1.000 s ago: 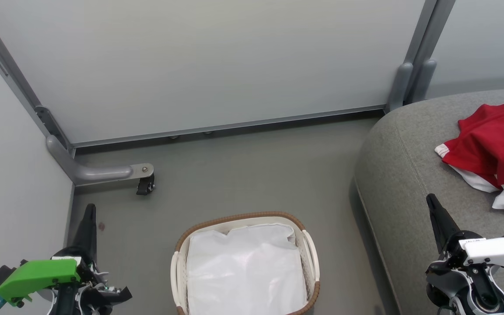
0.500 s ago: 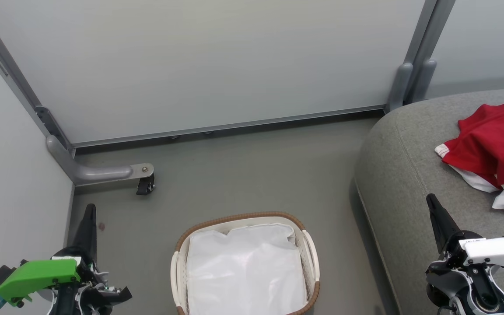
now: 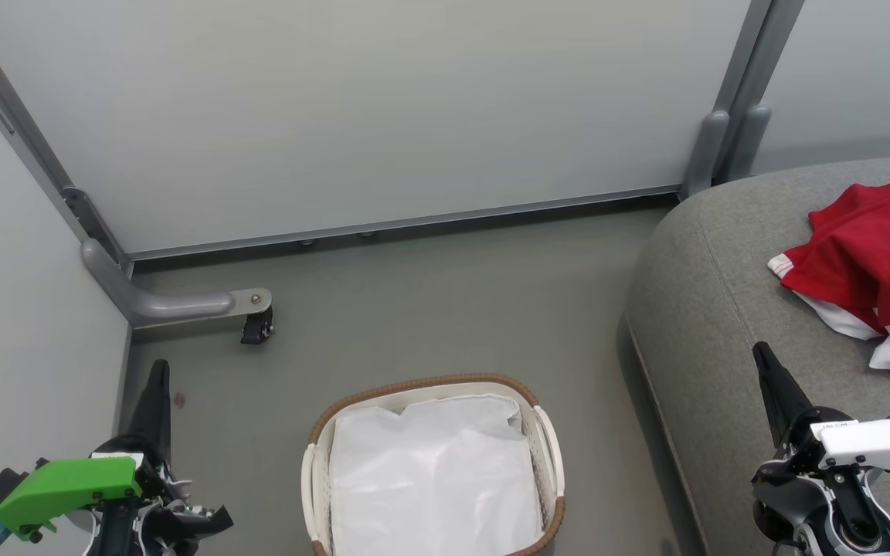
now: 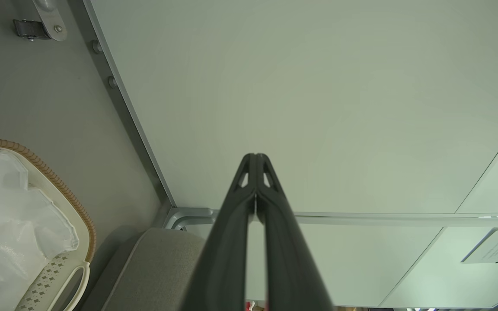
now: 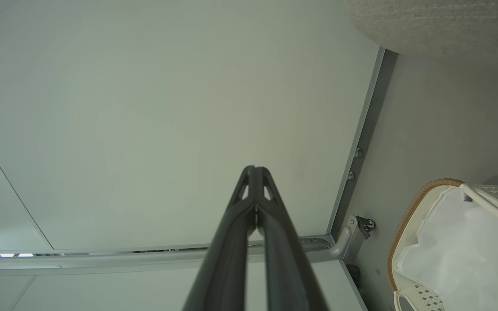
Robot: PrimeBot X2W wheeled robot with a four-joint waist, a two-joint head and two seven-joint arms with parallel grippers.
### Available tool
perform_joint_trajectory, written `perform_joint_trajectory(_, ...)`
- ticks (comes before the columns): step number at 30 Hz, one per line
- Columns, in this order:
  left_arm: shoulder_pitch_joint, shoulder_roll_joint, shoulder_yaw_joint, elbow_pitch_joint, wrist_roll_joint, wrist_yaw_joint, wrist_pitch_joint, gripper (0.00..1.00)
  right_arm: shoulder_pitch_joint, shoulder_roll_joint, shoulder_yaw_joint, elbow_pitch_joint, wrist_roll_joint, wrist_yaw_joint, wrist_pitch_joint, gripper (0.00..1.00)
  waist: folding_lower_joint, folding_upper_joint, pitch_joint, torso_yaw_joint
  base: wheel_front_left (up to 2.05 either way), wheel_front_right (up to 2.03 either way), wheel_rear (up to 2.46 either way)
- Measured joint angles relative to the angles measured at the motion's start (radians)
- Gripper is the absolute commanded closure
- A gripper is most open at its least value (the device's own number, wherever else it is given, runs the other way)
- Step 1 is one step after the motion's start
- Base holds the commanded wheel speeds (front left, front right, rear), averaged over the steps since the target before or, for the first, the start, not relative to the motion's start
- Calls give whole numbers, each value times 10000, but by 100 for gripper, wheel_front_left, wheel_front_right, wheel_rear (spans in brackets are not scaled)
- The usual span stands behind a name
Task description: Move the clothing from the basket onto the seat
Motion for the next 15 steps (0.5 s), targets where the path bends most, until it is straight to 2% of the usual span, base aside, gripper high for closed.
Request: perform_joint_trajectory(15, 0, 0, -2, -2, 0, 0, 0, 100, 0, 0, 0, 0, 0, 0, 0, 100, 0, 0, 0, 0, 0, 0, 0)
